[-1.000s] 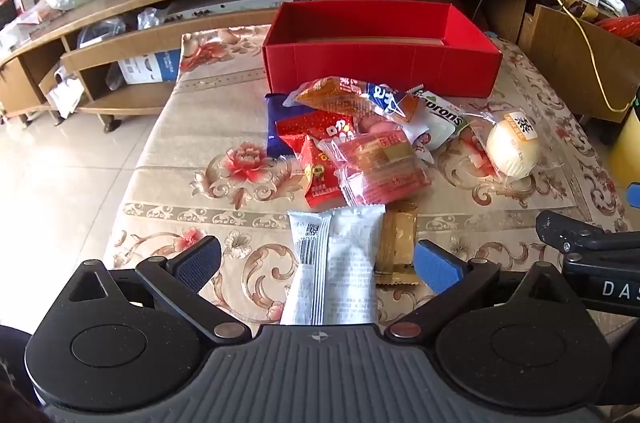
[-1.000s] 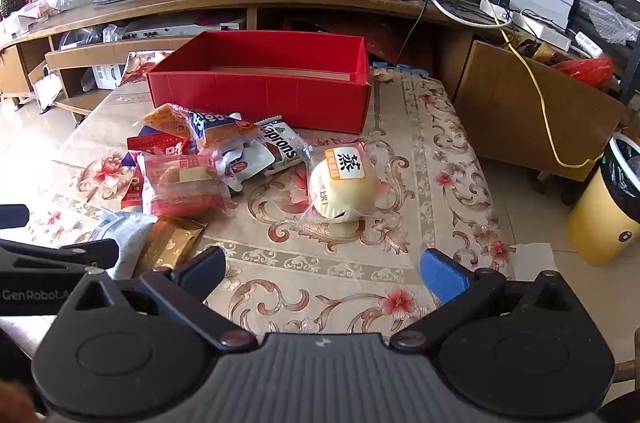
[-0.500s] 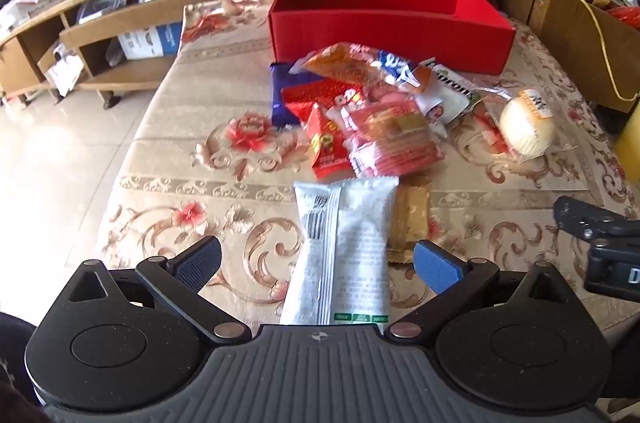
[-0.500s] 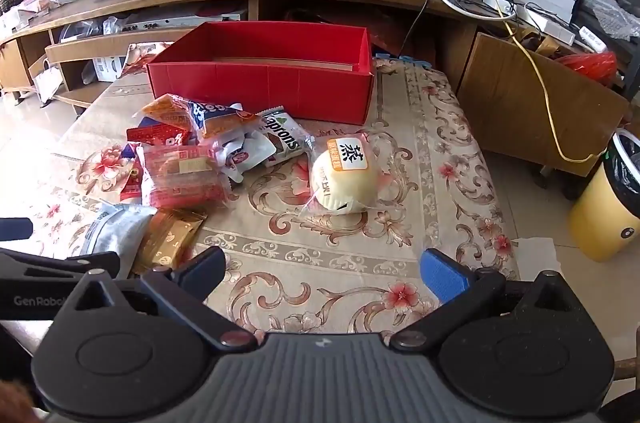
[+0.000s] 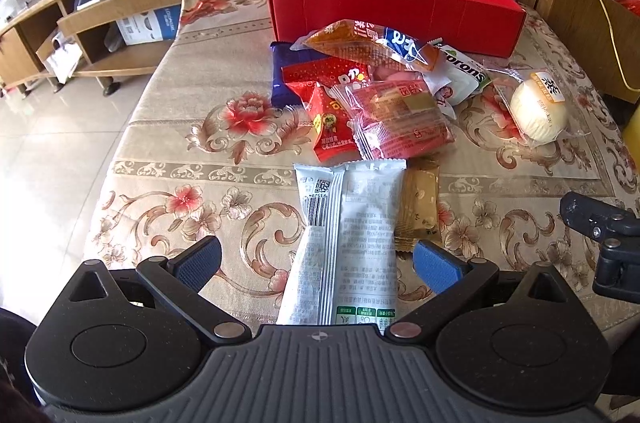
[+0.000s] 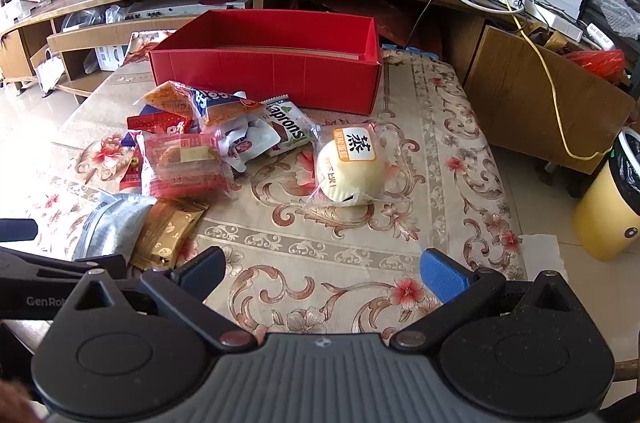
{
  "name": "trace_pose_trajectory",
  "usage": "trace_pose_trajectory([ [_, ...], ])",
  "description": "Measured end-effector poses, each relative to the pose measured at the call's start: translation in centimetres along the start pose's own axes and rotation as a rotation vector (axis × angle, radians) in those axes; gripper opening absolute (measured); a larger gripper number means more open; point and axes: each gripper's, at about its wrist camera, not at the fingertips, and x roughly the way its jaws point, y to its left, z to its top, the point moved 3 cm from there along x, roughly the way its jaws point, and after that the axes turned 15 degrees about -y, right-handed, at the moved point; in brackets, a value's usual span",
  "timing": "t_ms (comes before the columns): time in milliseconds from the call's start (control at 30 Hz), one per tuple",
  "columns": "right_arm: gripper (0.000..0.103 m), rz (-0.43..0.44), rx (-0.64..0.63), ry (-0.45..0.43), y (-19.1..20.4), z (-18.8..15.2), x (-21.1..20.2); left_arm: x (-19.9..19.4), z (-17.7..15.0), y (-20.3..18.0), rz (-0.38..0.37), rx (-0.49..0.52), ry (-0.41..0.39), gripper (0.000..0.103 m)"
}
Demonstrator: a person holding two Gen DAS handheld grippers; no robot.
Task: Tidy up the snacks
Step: 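Lower the left gripper around the white wafer bar packet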
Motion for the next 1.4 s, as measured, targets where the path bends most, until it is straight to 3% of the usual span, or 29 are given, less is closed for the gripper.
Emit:
trace_pose_trajectory([
  [900,0.102,0.008,-0.001,0.045,0.2,-0.5,1.3,1.5,-0.8,-0.4,-0.007,0.018,0.051,0.1],
  [1133,0.101,0.017,0.002,0.057,0.2,-0.5,1.7,2.4,-1.2,-0.2,-0.037,-0.023,0.092,0.091],
  [1400,0.098,0.037,-0.002,0.063,0.3,-0.4,2.1,2.5,-0.9,-0.4,-0.048,-0.012,0.083,0.086],
])
